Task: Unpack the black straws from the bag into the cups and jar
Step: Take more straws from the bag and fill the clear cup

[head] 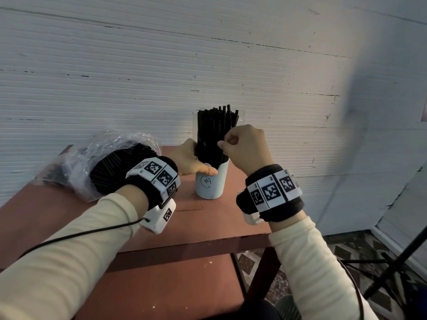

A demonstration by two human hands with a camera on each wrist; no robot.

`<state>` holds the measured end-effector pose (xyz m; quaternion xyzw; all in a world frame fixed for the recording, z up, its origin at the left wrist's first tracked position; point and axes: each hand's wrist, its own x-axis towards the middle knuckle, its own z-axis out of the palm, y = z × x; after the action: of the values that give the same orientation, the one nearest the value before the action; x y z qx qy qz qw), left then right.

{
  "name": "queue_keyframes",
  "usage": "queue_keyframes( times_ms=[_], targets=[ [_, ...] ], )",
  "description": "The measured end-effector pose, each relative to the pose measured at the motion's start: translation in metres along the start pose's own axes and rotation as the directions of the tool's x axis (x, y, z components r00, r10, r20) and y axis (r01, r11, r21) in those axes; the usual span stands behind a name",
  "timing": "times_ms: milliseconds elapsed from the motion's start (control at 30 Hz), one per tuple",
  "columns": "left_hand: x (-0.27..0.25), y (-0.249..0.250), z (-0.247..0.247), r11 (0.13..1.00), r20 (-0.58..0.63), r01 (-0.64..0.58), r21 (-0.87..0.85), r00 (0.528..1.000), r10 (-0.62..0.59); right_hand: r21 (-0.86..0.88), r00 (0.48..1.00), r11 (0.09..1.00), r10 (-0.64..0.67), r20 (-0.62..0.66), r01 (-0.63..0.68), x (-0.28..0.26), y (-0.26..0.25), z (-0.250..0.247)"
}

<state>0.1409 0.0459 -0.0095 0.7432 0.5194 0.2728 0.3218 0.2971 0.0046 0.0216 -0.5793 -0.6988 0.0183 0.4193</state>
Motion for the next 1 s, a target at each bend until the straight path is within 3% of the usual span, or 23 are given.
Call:
queue_keyframes(
  times_ms=[200,400,833,900,1000],
  targets=[
    [-0.005,0.002,0.000,0.997,-0.006,-0.037,-0.066,0.999,0.037,0.013,0.997,0.998,0.063,0.044,-0.064,-0.006,0.007,0.004],
    [-0.004,0.003,-0.002,0.999,-0.005,-0.043,0.005,0.999,0.043,0.070,0.996,0.997,-0.019,-0.085,0.025,-0.003,-0.009,-0.004],
    [-0.005,0.003,-0.002,0.996,-0.004,-0.087,-0.007,0.996,0.087,0.085,1.000,0.996,0.013,0.006,-0.014,-0.003,0.008,0.001],
    [-0.004,0.002,-0.002,0.996,0.000,-0.084,-0.013,0.996,0.084,0.114,0.999,0.994,0.005,-0.044,0.000,-0.002,0.009,-0.002],
    [-0.002,0.000,-0.002,0.995,0.005,-0.096,-0.019,0.995,0.097,0.165,0.976,0.986,0.018,-0.216,0.019,0.003,0.011,-0.009]
  ],
)
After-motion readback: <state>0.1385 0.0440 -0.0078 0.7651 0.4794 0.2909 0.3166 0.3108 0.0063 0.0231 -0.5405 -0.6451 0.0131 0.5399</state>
